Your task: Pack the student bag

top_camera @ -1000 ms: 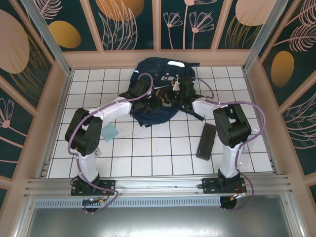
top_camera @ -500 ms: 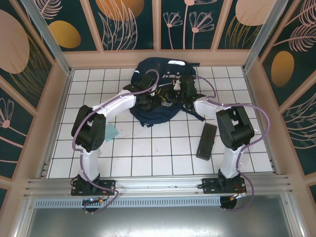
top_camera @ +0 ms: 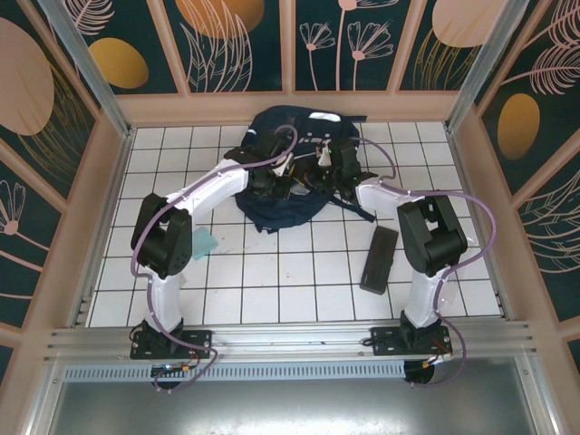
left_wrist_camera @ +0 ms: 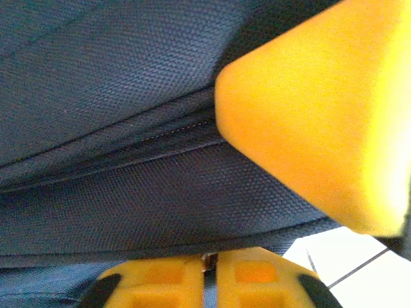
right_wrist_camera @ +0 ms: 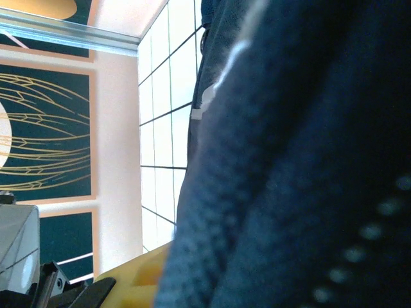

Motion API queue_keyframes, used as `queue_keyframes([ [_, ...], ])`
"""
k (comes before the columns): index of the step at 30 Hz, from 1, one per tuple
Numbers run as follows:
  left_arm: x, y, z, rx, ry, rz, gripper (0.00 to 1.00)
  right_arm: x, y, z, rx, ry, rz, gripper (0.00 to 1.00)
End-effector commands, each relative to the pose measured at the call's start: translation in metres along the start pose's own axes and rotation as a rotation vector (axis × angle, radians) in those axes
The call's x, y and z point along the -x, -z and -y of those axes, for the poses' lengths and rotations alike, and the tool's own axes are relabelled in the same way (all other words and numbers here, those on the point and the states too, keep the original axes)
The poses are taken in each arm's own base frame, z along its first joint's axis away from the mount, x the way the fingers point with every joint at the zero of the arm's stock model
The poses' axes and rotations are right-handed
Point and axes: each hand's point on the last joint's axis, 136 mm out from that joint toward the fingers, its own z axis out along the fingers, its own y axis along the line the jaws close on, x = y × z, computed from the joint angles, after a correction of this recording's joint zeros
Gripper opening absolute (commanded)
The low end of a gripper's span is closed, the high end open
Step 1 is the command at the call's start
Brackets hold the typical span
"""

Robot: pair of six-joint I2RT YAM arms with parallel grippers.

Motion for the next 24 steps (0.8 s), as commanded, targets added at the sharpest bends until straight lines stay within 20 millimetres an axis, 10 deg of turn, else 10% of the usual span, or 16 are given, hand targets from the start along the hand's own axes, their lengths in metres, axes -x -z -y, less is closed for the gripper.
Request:
queue_keyframes([
  [1,0.015,0.028,-0.047,0.167,-0.015,0.041,0.14,0.031,0.022,-0.037,0.029,0.139,0.109,0.00],
  [12,0.004,0.016,-0.030,-0.012,0.010,-0.018,0.00,0.028,0.016,-0.030,0.019,0.129,0.089,0.00],
  [24,0.011,0.051,-0.008,-0.214,-0.060,0.034,0.00,0.022,0.014,-0.018,-0.025,0.152,0.067,0.00],
])
